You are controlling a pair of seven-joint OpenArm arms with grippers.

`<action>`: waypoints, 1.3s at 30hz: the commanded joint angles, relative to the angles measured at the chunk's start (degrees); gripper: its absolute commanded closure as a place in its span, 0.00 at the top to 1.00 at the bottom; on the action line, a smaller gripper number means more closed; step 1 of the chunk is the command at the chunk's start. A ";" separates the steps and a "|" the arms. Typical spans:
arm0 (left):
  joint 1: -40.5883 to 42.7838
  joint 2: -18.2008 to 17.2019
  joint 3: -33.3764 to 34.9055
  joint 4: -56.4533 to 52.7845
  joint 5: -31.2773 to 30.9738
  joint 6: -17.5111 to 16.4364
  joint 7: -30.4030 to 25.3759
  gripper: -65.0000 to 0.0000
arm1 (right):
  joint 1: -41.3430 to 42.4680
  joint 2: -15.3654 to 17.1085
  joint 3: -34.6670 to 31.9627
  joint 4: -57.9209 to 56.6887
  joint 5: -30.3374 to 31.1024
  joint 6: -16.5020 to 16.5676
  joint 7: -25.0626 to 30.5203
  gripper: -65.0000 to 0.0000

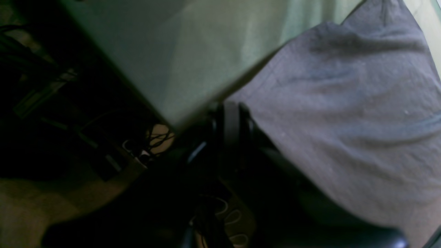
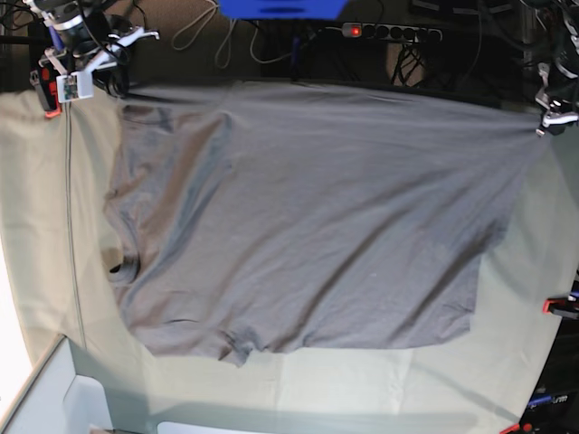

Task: Layout the t-shirt on the table in an organized manner, then fold the t-shirt properly
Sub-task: 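Lift the shirt edge with both grippers and pull it taut, then fold the held edge over onto the shirt body with both grippers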

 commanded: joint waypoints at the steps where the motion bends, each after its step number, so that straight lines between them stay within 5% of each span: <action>1: 0.05 -0.78 -0.39 0.37 -0.15 0.07 -1.24 0.00 | -0.69 0.11 0.36 0.79 0.86 0.60 1.27 0.00; 26: -17.09 -1.22 7.52 -4.03 0.02 0.07 -1.50 0.00 | 19.27 0.28 0.01 -1.05 0.34 0.60 -1.71 0.00; 39: -25.44 -5.00 8.58 -16.86 -0.06 0.07 -1.76 0.00 | 35.18 0.02 -0.43 -12.22 -14.61 0.60 -4.09 0.00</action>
